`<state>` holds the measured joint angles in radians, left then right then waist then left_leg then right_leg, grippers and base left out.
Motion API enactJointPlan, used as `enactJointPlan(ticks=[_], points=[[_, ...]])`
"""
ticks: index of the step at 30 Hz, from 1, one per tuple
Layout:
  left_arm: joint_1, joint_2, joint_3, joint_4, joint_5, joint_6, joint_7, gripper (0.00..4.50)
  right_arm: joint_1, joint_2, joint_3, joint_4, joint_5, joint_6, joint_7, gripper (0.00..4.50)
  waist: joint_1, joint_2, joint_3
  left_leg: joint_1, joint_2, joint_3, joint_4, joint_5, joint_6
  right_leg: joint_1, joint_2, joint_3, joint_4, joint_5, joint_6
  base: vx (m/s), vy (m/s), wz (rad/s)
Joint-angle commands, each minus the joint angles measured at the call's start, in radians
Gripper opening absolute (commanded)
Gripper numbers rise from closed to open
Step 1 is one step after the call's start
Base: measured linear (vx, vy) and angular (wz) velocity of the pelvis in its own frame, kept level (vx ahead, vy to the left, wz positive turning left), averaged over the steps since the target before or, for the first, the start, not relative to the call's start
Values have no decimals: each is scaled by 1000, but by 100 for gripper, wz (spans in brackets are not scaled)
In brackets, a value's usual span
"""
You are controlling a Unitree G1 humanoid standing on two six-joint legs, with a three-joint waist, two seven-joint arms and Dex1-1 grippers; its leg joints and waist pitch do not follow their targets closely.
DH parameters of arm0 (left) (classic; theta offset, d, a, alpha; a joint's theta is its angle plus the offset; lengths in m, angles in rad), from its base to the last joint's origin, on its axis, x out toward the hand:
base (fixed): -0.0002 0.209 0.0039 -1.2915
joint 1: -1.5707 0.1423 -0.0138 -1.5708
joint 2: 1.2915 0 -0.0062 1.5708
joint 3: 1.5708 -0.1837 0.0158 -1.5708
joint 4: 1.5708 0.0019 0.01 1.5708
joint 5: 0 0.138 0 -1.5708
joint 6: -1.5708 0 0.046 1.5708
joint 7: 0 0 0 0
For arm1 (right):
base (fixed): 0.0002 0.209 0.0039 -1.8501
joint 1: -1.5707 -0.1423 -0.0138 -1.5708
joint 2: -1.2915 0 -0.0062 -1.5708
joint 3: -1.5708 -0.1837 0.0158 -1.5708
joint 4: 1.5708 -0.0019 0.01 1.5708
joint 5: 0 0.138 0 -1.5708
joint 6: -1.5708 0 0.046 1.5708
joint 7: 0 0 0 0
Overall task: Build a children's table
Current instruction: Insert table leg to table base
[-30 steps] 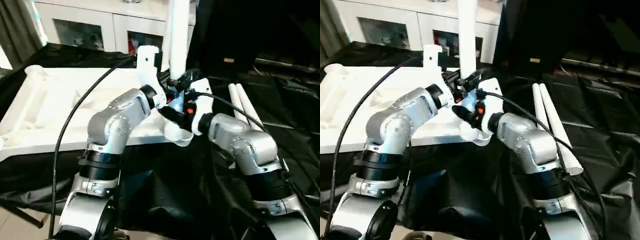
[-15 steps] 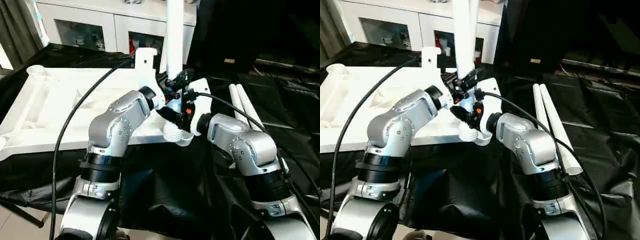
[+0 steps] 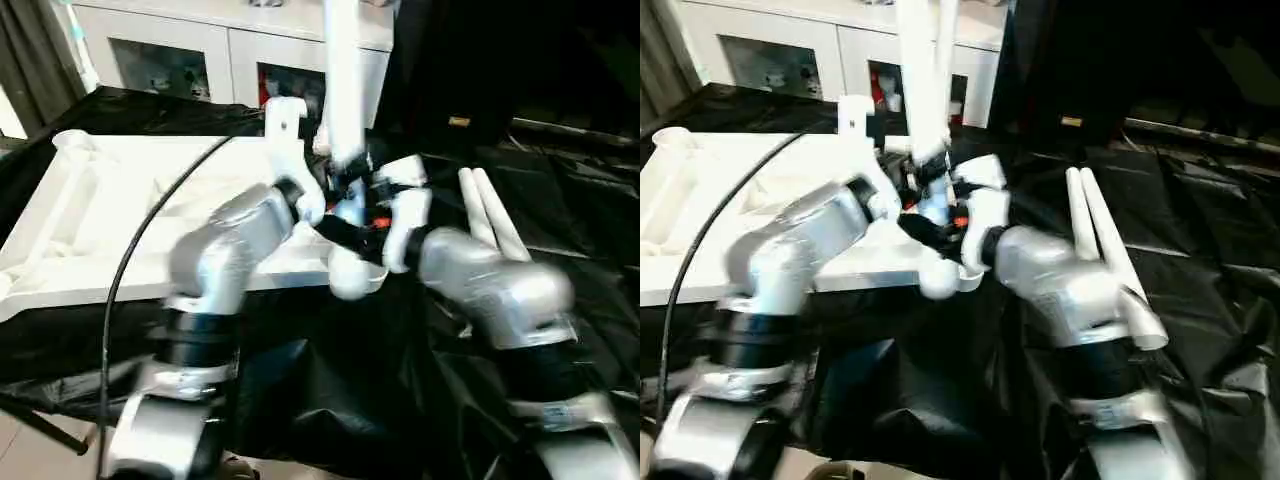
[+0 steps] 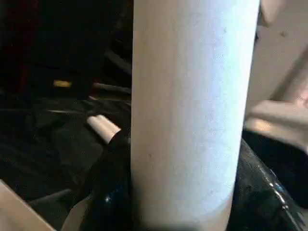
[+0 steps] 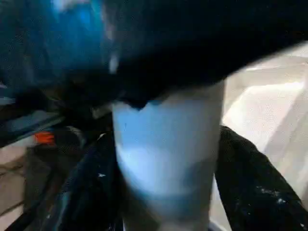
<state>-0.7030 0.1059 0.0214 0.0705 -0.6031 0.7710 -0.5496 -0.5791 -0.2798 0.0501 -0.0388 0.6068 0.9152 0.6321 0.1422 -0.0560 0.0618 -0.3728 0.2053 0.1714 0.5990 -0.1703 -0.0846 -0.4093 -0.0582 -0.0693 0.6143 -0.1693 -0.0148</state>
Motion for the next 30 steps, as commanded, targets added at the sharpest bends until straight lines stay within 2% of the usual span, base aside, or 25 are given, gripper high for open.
enactJointPlan(ticks=[1,2,3,4,7,10,12,17,19,21,25,30], points=[[-6,34,-4,-37,-61,47,-103,190,24,-63,-28,-45,94,66,126,305,0,5,-72,15,20,-3,-69,-183,-30,56,-74,48,-73,-237,-97,0,0,0],[-13,56,7,-43,-94,67,-150,190,37,-94,-32,-66,136,89,182,305,6,4,-73,15,19,-3,-68,-182,-23,61,-75,48,-74,-251,-93,0,0,0],[-15,62,10,-45,-105,73,-165,190,40,-103,-34,-73,148,97,198,306,6,4,-73,15,19,-3,-68,-182,-23,61,-75,48,-74,-251,-93,0,0,0],[-26,86,34,-52,-161,102,-225,190,50,-138,-46,-100,204,139,258,306,3,3,-72,12,18,-3,-68,-178,-21,60,-75,46,-76,-272,-94,0,0,0],[-35,92,53,-53,-195,117,-246,190,53,-155,-44,-110,224,156,283,306,2,3,-71,12,19,-4,-68,-181,-27,57,-76,45,-78,-297,-105,0,0,0],[-49,79,100,-71,-295,155,-278,190,58,-194,-18,-122,234,168,334,306,4,0,-70,15,19,-3,-65,-196,-31,55,-79,44,-84,-357,-101,0,0,0],[-48,68,106,-82,-327,167,-282,190,57,-195,-12,-123,239,168,338,306,5,0,-70,13,21,-5,-67,-191,-33,56,-79,44,-84,-362,-97,0,0,0],[-37,55,95,-98,-348,181,-288,190,54,-190,-2,-123,244,175,344,306,5,-2,-70,13,20,-5,-67,-190,-32,54,-77,43,-88,-392,-74,0,0,0],[-35,52,92,-99,-350,182,-285,190,52,-186,-1,-117,243,176,342,279,5,-4,-70,12,19,-5,-67,-183,-32,54,-76,43,-88,-387,-67,0,0,0],[-33,49,89,-101,-354,182,-279,190,51,-181,-2,-111,246,177,341,272,5,-3,-70,12,19,-5,-67,-184,-32,54,-77,42,-89,-392,-64,0,0,0],[-34,50,89,-97,-353,175,-266,190,54,-181,2,-111,241,169,340,229,6,-3,-72,11,20,-5,-67,-168,-33,55,-75,43,-83,-351,-72,0,0,0],[-39,49,90,-81,-341,164,-259,188,63,-179,18,-92,193,133,317,208,5,-2,-72,11,20,-5,-67,-165,-36,56,-76,44,-82,-341,-74,0,0,0]])
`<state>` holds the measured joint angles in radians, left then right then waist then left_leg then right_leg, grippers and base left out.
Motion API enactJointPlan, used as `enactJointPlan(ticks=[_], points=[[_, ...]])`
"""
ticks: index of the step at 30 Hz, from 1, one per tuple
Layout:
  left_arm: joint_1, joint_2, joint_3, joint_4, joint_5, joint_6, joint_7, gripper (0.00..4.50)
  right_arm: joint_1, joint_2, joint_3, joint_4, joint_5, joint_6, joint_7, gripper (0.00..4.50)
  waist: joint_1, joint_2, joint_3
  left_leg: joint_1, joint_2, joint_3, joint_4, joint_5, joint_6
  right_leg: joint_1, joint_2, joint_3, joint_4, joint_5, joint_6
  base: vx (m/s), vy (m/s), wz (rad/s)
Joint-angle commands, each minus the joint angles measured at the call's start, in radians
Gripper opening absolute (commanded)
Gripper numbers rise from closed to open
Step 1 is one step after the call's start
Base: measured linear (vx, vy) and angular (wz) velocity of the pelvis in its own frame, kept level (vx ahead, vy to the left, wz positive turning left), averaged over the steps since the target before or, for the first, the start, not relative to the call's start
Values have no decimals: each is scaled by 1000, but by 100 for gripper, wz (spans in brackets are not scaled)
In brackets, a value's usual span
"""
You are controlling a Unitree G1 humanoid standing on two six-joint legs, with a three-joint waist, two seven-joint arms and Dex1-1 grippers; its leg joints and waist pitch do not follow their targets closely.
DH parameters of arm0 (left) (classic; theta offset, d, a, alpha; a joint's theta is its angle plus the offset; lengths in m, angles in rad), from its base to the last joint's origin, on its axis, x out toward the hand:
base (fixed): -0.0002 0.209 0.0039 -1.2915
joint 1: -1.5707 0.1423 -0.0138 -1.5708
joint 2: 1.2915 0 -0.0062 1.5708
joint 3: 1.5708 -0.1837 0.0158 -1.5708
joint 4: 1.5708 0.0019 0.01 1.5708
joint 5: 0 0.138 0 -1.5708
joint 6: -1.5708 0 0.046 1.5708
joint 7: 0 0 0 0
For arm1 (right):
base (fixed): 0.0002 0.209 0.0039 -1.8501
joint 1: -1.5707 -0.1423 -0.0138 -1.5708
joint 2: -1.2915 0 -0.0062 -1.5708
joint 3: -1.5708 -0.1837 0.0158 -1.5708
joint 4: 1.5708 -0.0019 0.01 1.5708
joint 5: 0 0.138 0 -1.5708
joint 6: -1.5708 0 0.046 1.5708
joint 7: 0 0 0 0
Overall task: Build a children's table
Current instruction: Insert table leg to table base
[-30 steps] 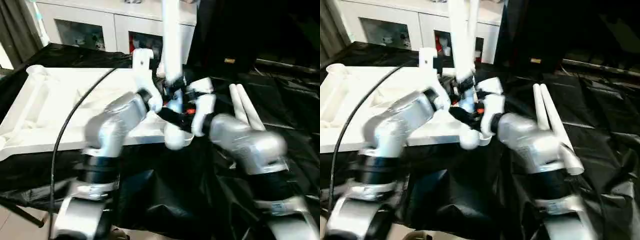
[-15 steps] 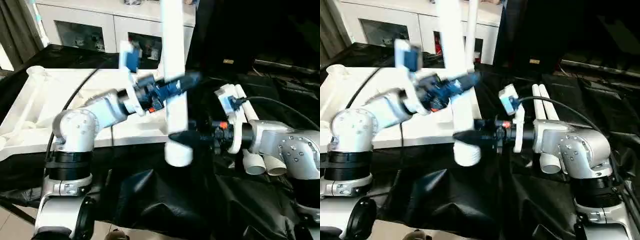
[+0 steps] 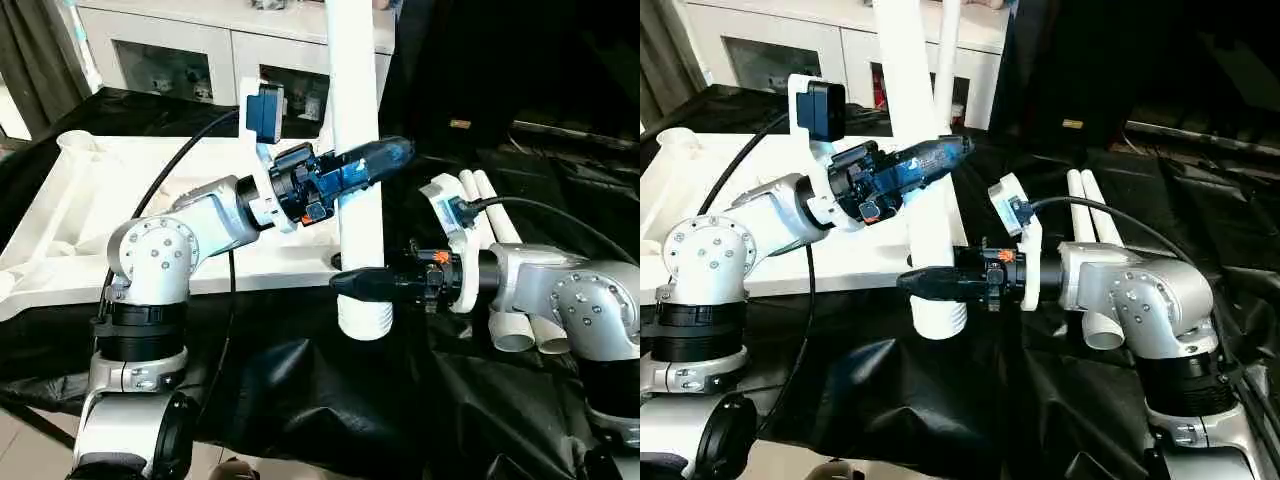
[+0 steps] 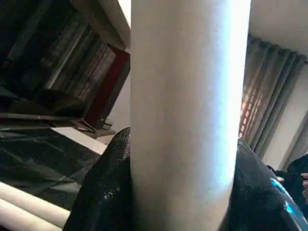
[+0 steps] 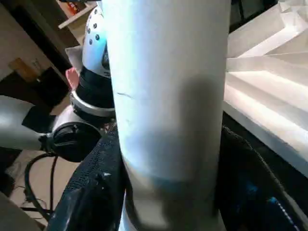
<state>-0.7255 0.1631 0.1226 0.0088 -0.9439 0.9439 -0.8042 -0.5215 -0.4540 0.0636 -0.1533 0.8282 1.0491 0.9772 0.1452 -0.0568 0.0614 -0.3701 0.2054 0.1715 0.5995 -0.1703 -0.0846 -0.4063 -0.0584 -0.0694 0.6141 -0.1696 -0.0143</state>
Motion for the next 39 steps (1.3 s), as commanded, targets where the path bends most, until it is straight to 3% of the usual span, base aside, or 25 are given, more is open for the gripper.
enactJointPlan(ticks=[1,7,8,12,13,15,19,24,26,39], points=[[-16,-8,-11,-20,-2,-9,-4,188,8,-3,3,24,-30,-3,-34,204,2,-2,-71,8,20,-5,-67,-168,-35,53,-75,44,-83,-344,-73,0,0,0],[-18,-14,-7,-6,21,-32,36,188,23,12,-9,23,-46,-27,-75,199,2,-2,-70,9,21,-5,-68,-179,-36,51,-76,43,-85,-363,-67,0,0,0],[-22,-20,-1,2,32,-41,62,244,25,18,-13,24,-54,-38,-89,198,3,5,-71,9,20,-6,-68,-179,-38,52,-77,43,-84,-362,-67,0,0,0],[-25,-53,15,-3,50,-80,132,264,29,53,-36,27,-101,-102,-167,196,1,6,-72,9,22,-7,-70,-185,-50,51,-77,43,-87,-350,-67,0,0,0],[-20,-61,1,-12,90,-110,166,293,28,65,-37,27,-122,-125,-197,196,-1,4,-71,8,20,-7,-70,-189,-50,53,-76,42,-87,-353,-64,0,0,0],[-11,-71,-32,-18,173,-160,229,301,28,83,-35,28,-150,-155,-239,196,-1,8,-72,11,22,-10,-72,-195,-53,51,-76,42,-87,-355,-55,0,0,0],[7,-86,-110,3,349,-234,383,316,28,117,-5,38,-218,-212,-313,195,-4,6,-73,9,22,-10,-73,-198,-54,52,-74,43,-88,-342,-30,0,0,0],[3,-125,-105,25,422,-278,515,316,28,144,15,49,-268,-248,-367,195,-5,4,-75,8,21,-9,-70,-177,-48,54,-74,44,-81,-286,-54,0,0,0],[-3,-164,-76,41,445,-315,587,289,30,160,26,55,-294,-264,-390,195,-7,2,-74,7,20,-8,-70,-176,-45,55,-73,44,-82,-275,-61,0,0,0],[-9,-196,-48,48,456,-349,641,205,37,173,42,56,-330,-286,-400,195,-6,5,-73,10,20,-8,-69,-193,-36,52,-74,44,-85,-289,-62,0,0,0]])
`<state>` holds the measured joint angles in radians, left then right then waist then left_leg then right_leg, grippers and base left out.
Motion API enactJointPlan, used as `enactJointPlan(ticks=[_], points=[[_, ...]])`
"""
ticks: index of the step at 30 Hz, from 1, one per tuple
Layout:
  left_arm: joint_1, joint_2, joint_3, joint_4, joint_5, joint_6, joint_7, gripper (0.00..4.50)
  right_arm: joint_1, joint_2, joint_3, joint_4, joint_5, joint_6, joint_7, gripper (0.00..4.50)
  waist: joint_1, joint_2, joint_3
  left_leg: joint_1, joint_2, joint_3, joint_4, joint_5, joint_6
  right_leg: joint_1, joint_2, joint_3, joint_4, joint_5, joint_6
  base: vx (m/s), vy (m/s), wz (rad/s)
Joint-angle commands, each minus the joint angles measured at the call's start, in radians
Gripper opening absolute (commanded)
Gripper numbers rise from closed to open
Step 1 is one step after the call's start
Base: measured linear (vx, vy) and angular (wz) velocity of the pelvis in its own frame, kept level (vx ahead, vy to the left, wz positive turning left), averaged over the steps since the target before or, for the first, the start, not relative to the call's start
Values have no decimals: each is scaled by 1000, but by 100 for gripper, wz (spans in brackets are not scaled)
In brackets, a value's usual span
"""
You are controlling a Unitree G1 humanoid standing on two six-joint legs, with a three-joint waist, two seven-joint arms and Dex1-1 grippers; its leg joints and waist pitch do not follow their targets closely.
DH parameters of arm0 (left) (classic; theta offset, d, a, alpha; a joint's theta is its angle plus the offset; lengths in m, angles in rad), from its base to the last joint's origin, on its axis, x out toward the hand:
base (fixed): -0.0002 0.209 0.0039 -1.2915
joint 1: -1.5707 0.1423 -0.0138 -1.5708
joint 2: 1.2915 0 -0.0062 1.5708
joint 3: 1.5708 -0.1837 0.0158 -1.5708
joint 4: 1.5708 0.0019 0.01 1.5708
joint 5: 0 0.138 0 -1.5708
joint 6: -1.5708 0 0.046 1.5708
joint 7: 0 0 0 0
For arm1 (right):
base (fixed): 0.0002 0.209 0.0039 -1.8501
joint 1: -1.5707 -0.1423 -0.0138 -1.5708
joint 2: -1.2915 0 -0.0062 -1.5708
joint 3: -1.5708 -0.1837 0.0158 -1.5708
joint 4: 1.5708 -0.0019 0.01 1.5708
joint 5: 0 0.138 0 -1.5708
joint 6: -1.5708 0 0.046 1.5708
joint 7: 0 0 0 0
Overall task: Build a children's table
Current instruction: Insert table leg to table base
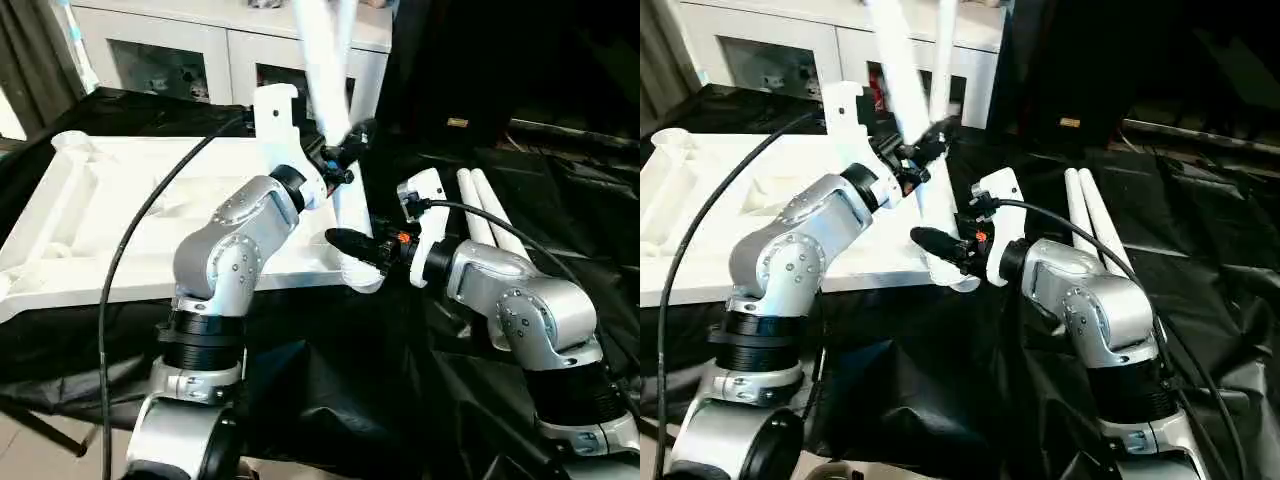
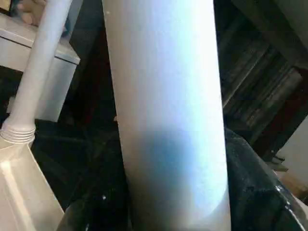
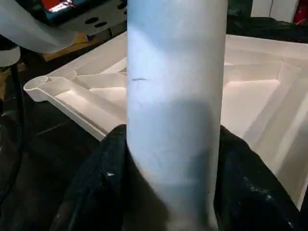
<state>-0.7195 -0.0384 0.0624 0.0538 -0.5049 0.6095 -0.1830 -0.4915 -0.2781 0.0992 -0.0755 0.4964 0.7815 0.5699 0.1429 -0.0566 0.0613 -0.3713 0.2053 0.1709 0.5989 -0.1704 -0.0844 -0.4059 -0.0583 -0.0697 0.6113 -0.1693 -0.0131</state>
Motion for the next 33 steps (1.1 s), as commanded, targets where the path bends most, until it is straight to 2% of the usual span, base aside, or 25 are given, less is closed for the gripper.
enactJointPlan(ticks=[1,6,7,8,12,13,14,15,16,17,20,21,24,26,27,29,31,32,33], points=[[-13,2,13,-3,4,-11,10,202,8,-3,8,-22,-2,-20,6,195,-3,4,-73,9,20,-7,-68,-190,-36,53,-74,44,-80,-280,-67,0,0,0],[-12,5,6,-13,-19,5,-32,195,8,-3,8,-19,-19,-31,8,195,-5,6,-73,10,20,-8,-69,-197,-36,53,-74,44,-81,-277,-73,0,0,0],[-12,7,5,-13,-22,9,-41,193,7,-3,5,-18,-16,-29,10,251,-5,5,-72,10,20,-8,-70,-199,-36,52,-73,44,-82,-281,-71,0,0,0],[-13,10,4,-13,-26,13,-50,193,6,-4,-1,-17,-5,-23,18,265,-5,8,-72,11,20,-8,-70,-202,-36,52,-74,44,-81,-284,-72,0,0,0],[-9,55,-10,-22,-80,68,-158,191,-4,-36,-50,-27,98,45,108,284,-4,11,-72,15,20,-8,-70,-217,-30,51,-73,44,-82,-294,-73,0,0,0],[-13,79,-7,-28,-122,106,-215,190,3,-86,-39,-49,131,71,187,307,-3,10,-72,14,20,-8,-70,-211,-29,53,-72,44,-80,-279,-80,0,0,0],[-17,94,-2,-31,-155,129,-256,190,11,-124,-26,-69,148,86,241,311,1,11,-73,17,21,-7,-68,-206,-25,54,-71,44,-79,-266,-84,0,0,0],[-17,94,-2,-31,-155,129,-256,190,11,-124,-26,-69,148,86,241,311,4,11,-73,17,21,-6,-67,-198,-23,54,-71,45,-77,-253,-89,0,0,0],[-26,116,19,-33,-216,169,-322,190,25,-181,-6,-105,175,107,325,320,2,10,-70,11,20,-7,-68,-194,-24,57,-72,45,-75,-246,-99,0,0,0],[-32,133,32,-30,-251,194,-365,190,30,-207,2,-123,194,122,367,331,6,13,-72,15,21,-6,-66,-192,-21,56,-73,46,-75,-247,-106,0,0,0],[-37,159,40,-30,-292,229,-423,189,31,-223,3,-134,211,136,392,357,3,11,-71,12,19,-5,-66,-194,-16,55,-73,44,-77,-264,-118,0,0,0],[-41,172,46,-32,-319,247,-454,189,30,-227,2,-135,218,145,398,359,0,10,-69,10,18,-7,-68,-200,-19,57,-74,42,-78,-288,-118,0,0,0],[-48,182,60,-40,-366,271,-493,189,26,-234,2,-133,229,154,405,360,0,11,-70,16,20,-6,-67,-215,-23,52,-75,43,-83,-327,-118,0,0,0],[-55,184,73,-78,-456,306,-561,189,19,-246,10,-127,238,160,426,360,1,9,-69,15,21,-7,-67,-219,-28,52,-75,42,-83,-339,-117,0,0,0],[-53,182,68,-90,-469,309,-576,189,17,-246,12,-126,238,161,429,360,3,9,-70,15,22,-7,-67,-214,-28,55,-78,42,-81,-339,-118,0,0,0],[-46,179,52,-101,-471,314,-594,187,14,-237,16,-123,231,163,430,360,1,10,-67,14,22,-7,-68,-222,-27,52,-76,42,-83,-346,-117,0,0,0],[-40,178,40,-103,-467,316,-602,187,12,-230,21,-119,226,162,426,360,0,10,-67,15,21,-7,-69,-228,-29,52,-76,42,-87,-373,-101,0,0,0],[-35,175,33,-102,-462,313,-604,186,10,-227,23,-115,227,164,425,333,1,10,-67,16,21,-7,-68,-227,-29,51,-76,42,-88,-377,-97,0,0,0],[-35,175,33,-102,-462,313,-604,186,10,-227,23,-115,227,164,425,333,2,10,-68,15,21,-7,-68,-223,-30,51,-76,43,-88,-379,-92,0,0,0]])
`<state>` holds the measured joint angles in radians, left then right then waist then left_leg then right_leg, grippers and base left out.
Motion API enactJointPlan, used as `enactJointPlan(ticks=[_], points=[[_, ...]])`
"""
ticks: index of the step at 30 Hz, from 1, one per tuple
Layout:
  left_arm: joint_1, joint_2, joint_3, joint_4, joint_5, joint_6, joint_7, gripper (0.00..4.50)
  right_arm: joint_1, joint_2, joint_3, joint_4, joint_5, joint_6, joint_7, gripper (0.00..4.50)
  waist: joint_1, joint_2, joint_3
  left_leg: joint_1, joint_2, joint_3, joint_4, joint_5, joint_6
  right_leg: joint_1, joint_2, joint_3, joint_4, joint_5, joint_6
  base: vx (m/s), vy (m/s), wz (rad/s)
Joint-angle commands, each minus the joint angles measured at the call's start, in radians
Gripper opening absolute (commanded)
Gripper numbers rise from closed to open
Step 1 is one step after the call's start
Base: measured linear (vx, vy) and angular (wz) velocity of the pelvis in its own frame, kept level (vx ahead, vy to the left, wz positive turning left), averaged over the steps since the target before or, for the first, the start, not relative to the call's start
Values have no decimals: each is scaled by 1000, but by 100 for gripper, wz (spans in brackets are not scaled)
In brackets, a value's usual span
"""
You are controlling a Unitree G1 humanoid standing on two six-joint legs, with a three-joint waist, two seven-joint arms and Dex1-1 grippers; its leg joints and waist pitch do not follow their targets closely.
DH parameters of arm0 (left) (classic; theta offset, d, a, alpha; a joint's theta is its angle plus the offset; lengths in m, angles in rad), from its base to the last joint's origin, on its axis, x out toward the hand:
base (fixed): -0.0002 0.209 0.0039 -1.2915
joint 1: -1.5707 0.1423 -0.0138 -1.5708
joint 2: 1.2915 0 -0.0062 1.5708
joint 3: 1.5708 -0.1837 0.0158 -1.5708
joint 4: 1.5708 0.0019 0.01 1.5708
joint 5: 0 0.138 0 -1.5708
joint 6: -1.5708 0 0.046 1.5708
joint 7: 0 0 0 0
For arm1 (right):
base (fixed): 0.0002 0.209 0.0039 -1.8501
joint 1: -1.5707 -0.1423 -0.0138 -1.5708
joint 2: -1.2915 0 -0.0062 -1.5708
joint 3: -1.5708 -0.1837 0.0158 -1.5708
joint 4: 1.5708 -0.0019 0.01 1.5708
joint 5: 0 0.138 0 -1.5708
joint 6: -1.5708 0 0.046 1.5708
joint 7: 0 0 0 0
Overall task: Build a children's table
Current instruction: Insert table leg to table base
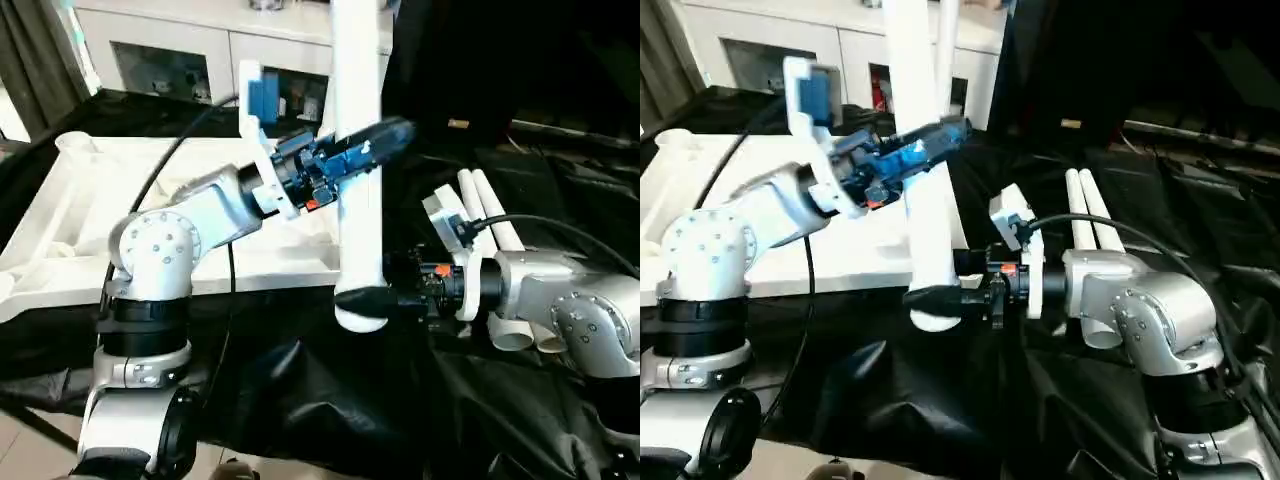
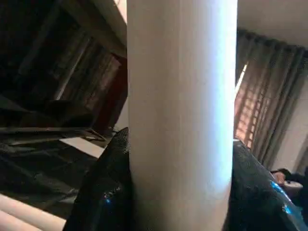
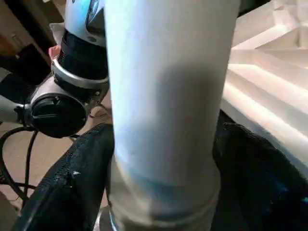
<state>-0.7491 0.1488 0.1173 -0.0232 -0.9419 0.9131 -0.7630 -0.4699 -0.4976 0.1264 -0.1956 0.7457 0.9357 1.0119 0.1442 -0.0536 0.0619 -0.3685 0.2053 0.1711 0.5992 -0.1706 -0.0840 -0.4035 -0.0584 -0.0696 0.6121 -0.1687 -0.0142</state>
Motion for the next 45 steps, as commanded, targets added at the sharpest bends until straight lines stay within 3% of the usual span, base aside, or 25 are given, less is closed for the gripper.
enactJointPlan(ticks=[1,6,12,16,17,18,22,24,27,28,33,34,40,41,45], points=[[-7,-12,-23,-18,-24,8,-23,186,-14,-6,-6,8,-15,13,-17,326,0,6,-69,11,21,-8,-69,-217,-30,50,-75,42,-88,-379,-86,0,0,0],[-14,-11,-6,-1,-34,7,-15,186,-12,-7,-9,6,5,21,-11,287,1,6,-71,11,21,-8,-68,-206,-31,50,-74,43,-85,-352,-87,0,0,0],[-16,-12,4,9,-27,-4,-5,186,-7,-4,-9,3,7,16,-14,270,1,6,-72,10,21,-7,-68,-196,-31,52,-74,43,-82,-328,-97,0,0,0],[-27,-44,21,50,46,-68,109,186,-5,13,-11,13,-18,-6,-49,269,3,10,-71,10,21,-8,-68,-207,-34,52,-74,43,-84,-341,-91,0,0,0],[-43,-70,50,89,52,-74,188,221,-6,19,-8,24,-43,-23,-72,268,2,7,-71,11,20,-6,-66,-213,-37,51,-74,42,-86,-352,-86,0,0,0],[-47,-75,58,97,50,-73,204,242,-6,20,-7,27,-48,-27,-77,268,4,11,-72,10,19,-7,-66,-212,-39,51,-75,42,-86,-349,-87,0,0,0],[-48,-82,-4,86,232,-187,323,269,-9,40,-13,56,-83,-56,-126,267,1,7,-72,8,22,-12,-71,-212,-40,53,-73,41,-90,-352,-55,0,0,0],[-48,-93,-9,83,257,-210,356,272,-11,46,-16,64,-93,-63,-139,267,2,7,-73,9,20,-11,-69,-206,-37,54,-75,41,-90,-360,-44,0,0,0],[-46,-110,-2,75,250,-221,368,272,-13,51,-17,71,-100,-68,-149,267,2,6,-74,7,20,-10,-66,-185,-34,54,-75,41,-85,-319,-66,0,0,0],[-44,-118,1,68,242,-220,370,242,-14,53,-14,74,-103,-73,-152,267,2,5,-75,6,21,-10,-66,-176,-32,54,-74,42,-81,-291,-80,0,0,0],[-36,-131,0,58,239,-213,390,215,-16,62,-10,81,-116,-83,-159,267,1,6,-75,7,22,-8,-65,-178,-26,56,-75,43,-76,-247,-116,0,0,0],[-32,-134,-4,53,246,-217,395,195,-17,67,-10,84,-125,-88,-163,267,0,3,-74,8,21,-7,-66,-183,-24,56,-75,43,-78,-259,-114,0,0,0],[-33,-126,-21,39,241,-206,366,181,-33,72,2,121,-171,-134,-181,267,-1,2,-70,10,20,-7,-67,-212,-27,51,-77,41,-89,-352,-83,0,0,0],[-36,-122,-25,40,244,-205,361,181,-40,77,-4,129,-165,-129,-183,323,-1,3,-70,10,20,-7,-67,-213,-26,51,-76,41,-90,-358,-81,0,0,0],[-43,-105,-44,41,251,-201,336,181,-57,75,-14,137,-151,-116,-166,358,-3,7,-72,11,21,-9,-68,-211,-29,50,-74,41,-87,-342,-76,0,0,0]])
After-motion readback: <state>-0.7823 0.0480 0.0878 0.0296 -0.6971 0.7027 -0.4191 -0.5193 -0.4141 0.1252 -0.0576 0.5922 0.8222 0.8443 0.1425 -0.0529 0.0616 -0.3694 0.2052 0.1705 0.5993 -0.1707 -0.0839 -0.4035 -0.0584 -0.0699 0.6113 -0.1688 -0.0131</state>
